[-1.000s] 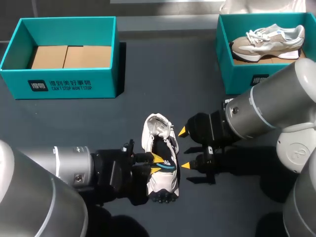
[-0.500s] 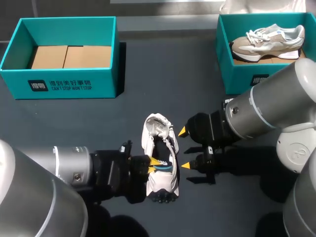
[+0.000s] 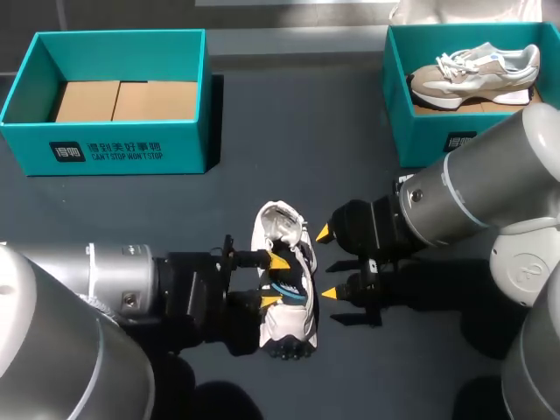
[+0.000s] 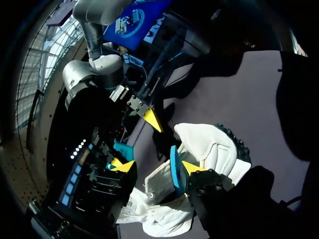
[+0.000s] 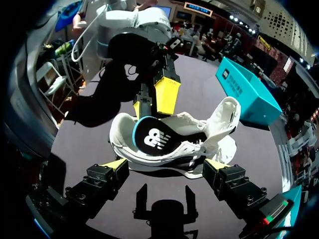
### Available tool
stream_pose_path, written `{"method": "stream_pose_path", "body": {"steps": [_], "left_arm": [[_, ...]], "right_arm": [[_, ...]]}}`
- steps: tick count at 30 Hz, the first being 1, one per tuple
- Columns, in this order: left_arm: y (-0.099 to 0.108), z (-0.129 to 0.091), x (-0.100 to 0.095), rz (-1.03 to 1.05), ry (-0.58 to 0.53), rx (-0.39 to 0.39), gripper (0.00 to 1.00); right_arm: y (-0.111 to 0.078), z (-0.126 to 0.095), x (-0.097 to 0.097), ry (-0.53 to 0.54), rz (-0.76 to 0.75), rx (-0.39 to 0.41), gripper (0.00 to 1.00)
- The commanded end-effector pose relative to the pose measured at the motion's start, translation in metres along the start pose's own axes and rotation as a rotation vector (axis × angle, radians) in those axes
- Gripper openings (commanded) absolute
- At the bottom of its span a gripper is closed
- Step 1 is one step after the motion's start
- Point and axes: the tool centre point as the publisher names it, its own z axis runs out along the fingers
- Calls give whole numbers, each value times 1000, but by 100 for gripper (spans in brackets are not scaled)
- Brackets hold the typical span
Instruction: Take the shoe out of the shoebox, open the shoe tongue, remove and reinsert the insole, then place the shoe into the shoebox
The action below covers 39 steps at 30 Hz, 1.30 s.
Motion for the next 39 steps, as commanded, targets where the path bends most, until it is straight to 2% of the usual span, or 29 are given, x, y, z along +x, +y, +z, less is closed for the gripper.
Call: {"method": "stream_pose_path", "body": {"steps": [1,3,7,8,10,12,13,14,15,19,23,26,31,34,39], "left_arm": [[-4,-18,-9,2,60,12,66],[-3,-22,-11,11,108,7,76],[2,-34,-17,19,171,9,74],[4,-37,-19,31,190,8,80],[8,-41,-21,54,228,7,82],[10,-43,-23,69,274,55,87],[12,-44,-25,74,283,47,87],[15,-44,-27,88,305,43,91],[16,-44,-28,95,330,71,99],[21,-45,-40,127,420,105,100],[24,-49,-53,113,470,145,100],[24,-49,-53,113,470,145,100],[24,-49,-53,113,470,145,100],[24,-49,-53,113,470,145,100],[24,-49,-53,113,470,145,100]], "right_arm": [[0,0,2,-3,0,0,100],[0,0,2,-3,0,0,100],[0,0,2,-3,0,0,100],[0,0,2,-3,0,0,100],[0,0,2,-3,0,0,100],[0,0,2,-3,0,0,100],[0,0,2,-3,0,0,100],[0,0,2,-3,0,0,100],[0,0,2,-3,0,0,100],[0,0,2,-3,0,0,100],[-12,-28,-1,1,-23,2,100],[-21,-55,-5,-5,-31,-8,100],[-37,-94,-9,73,-38,-5,100],[-40,-115,-12,105,-40,-13,100],[-38,-158,-20,86,-26,3,100]]}}
